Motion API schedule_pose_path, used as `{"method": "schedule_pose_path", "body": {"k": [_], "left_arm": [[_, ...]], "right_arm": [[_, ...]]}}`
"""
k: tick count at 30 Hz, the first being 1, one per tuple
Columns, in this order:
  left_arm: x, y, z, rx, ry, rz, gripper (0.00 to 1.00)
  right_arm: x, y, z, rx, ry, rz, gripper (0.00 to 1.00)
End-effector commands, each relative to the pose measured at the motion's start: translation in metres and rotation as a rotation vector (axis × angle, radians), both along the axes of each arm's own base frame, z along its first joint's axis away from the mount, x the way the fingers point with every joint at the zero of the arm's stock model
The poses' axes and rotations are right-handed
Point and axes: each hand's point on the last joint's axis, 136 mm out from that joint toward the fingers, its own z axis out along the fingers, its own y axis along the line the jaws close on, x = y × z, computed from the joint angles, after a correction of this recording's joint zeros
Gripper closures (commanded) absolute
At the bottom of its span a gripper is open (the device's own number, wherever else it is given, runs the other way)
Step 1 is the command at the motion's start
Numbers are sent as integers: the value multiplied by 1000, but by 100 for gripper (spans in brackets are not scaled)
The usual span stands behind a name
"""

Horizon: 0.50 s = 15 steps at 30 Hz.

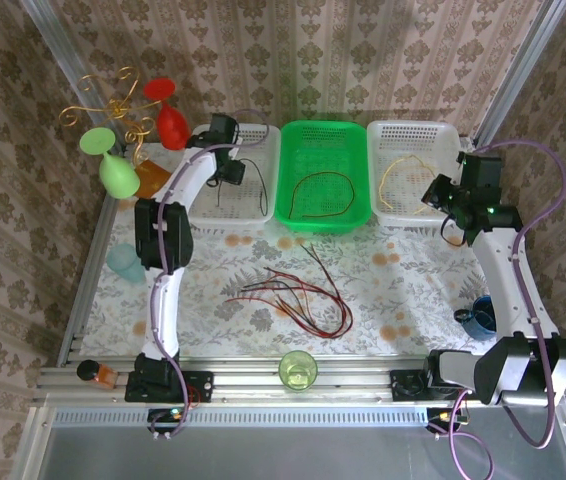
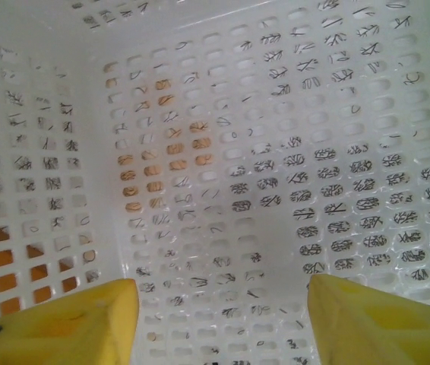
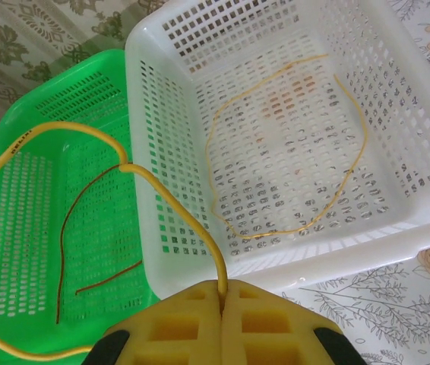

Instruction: Untangle the cables

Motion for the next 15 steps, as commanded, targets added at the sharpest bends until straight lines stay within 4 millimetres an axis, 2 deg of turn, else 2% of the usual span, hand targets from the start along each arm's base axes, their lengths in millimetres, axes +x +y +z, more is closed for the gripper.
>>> {"method": "schedule_pose_path", "body": {"k": [1, 6, 10, 13, 15], "left_arm": [[-3, -6, 55, -63, -71, -16, 29], [-6, -9, 57, -90, -36, -30, 21], [-10, -19, 77, -123, -64, -58, 9], [-12, -26, 92, -146, -105, -75, 10], [-10, -32, 96, -180, -113, -84, 16]], "right_arm": [[4, -8, 0, 0, 22, -47, 100], [9, -6, 0, 14, 26, -43, 100], [9, -6, -1, 5, 35, -31, 100], [12, -10, -6, -11, 69, -46, 100], [17, -12, -8, -7, 74, -59, 100]]}}
